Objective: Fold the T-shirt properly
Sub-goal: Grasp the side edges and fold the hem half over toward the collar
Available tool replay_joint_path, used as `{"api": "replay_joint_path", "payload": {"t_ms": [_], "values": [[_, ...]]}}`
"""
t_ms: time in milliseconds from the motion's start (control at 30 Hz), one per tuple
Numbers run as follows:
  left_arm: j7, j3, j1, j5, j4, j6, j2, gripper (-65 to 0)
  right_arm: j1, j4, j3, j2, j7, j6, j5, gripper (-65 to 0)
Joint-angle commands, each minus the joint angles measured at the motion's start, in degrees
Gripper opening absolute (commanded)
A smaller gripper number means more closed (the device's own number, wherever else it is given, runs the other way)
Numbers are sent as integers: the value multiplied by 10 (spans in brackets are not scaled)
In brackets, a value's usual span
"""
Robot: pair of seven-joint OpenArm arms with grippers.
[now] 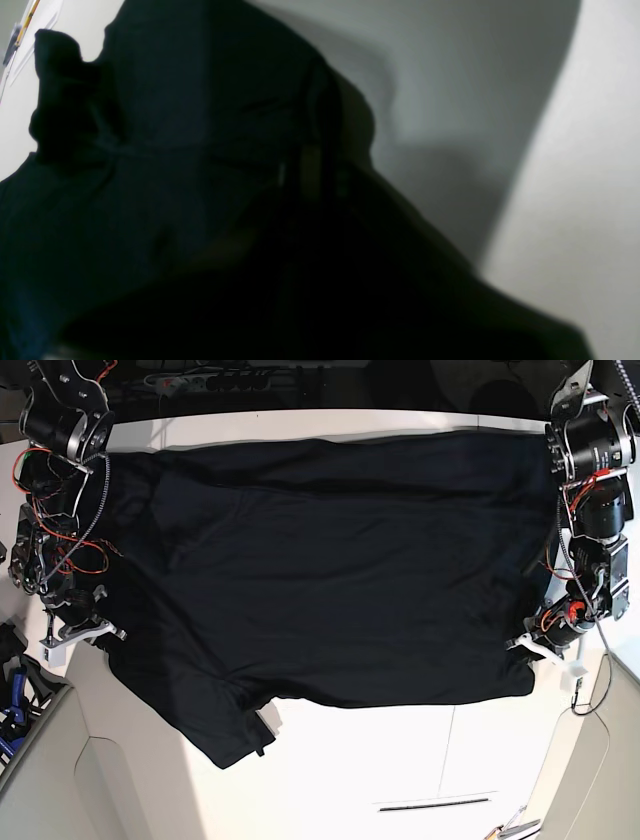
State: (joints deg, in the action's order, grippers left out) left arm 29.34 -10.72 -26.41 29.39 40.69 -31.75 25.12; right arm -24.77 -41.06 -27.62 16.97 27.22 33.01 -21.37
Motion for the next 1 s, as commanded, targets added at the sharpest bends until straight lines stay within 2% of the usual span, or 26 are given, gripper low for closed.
{"api": "replay_joint_path", "payload": {"t_ms": [0, 67, 133, 300, 500, 733, 967], "values": [[-4, -1, -23, 9, 6, -13, 13, -650, -15, -15, 0, 8, -3, 3, -8, -650], [19, -1, -34, 19, 6, -43, 20, -650, -15, -31, 0, 8, 7, 4, -9, -650], [53, -1, -41, 52, 10, -83, 30, -650, -15, -51, 0, 10, 41, 5, -24, -650], [143, -1, -39, 139, 25, -83, 59, -650, -12, -106, 0, 23, 143, 5, -96, -650], [230, -1, -29, 220, 46, -83, 89, -650, 0, -154, -1, 58, 204, 13, -174, -650], [282, -1, 23, 305, 99, -83, 128, -650, 66, -223, -10, 87, 224, 13, -216, -650], [297, -1, 118, 315, 217, -83, 139, -650, 144, -273, -54, 92, 230, 13, -232, -650]]}}
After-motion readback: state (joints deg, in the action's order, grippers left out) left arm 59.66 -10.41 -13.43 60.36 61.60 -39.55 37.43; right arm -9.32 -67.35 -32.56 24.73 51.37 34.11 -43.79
